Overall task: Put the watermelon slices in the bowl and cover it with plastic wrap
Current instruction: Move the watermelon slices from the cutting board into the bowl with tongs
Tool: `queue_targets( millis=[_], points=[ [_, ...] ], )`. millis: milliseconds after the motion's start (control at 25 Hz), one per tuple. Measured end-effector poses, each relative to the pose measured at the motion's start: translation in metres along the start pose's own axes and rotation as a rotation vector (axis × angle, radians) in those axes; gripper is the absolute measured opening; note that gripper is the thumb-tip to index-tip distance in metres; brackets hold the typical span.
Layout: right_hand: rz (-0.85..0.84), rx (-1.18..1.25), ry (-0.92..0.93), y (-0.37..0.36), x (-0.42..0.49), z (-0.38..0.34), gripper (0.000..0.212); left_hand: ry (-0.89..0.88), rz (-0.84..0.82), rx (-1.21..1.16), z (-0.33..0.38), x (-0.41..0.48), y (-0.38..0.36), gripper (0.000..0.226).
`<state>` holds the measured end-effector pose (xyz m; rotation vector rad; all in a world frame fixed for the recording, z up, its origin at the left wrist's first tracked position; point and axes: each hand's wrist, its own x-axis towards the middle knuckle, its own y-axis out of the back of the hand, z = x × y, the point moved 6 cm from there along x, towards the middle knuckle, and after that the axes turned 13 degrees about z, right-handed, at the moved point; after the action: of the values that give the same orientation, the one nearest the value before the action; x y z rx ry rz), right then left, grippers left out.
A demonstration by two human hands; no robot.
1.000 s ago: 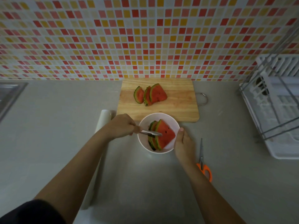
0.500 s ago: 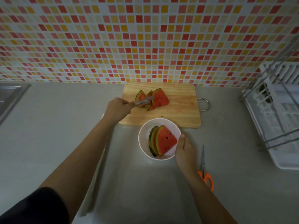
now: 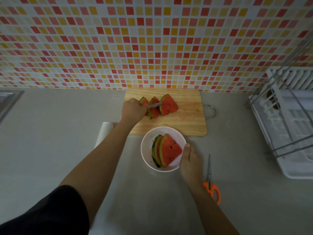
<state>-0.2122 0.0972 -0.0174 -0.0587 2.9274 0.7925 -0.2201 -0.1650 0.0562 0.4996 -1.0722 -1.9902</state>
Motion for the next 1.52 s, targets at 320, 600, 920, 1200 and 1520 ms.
queue_targets(
  millis=[320, 600, 920, 1200, 1520],
  points=[
    [0.013, -0.002, 0.014, -0.001, 0.000, 0.002, 0.037, 0.146, 0.091, -0.295, -0.011, -0.018, 0.009, 0.034],
    [0.050, 0.012, 0.019, 0.001, -0.001, 0.002, 0.042, 0.276, 0.132, -0.479, -0.055, -0.111, 0.048, 0.032],
    [0.036, -0.030, 0.011, -0.003, 0.002, 0.004, 0.050, -0.083, 0.200, -0.171, -0.043, -0.200, 0.049, 0.017],
    [0.057, -0.006, 0.046, -0.002, 0.000, 0.002, 0.047, -0.279, 0.210, 0.011, -0.027, -0.187, 0.059, 0.030],
    [0.023, -0.038, 0.025, -0.001, 0.001, 0.000, 0.040, -0.295, 0.167, -0.054, -0.009, -0.158, 0.041, 0.023]
  ],
)
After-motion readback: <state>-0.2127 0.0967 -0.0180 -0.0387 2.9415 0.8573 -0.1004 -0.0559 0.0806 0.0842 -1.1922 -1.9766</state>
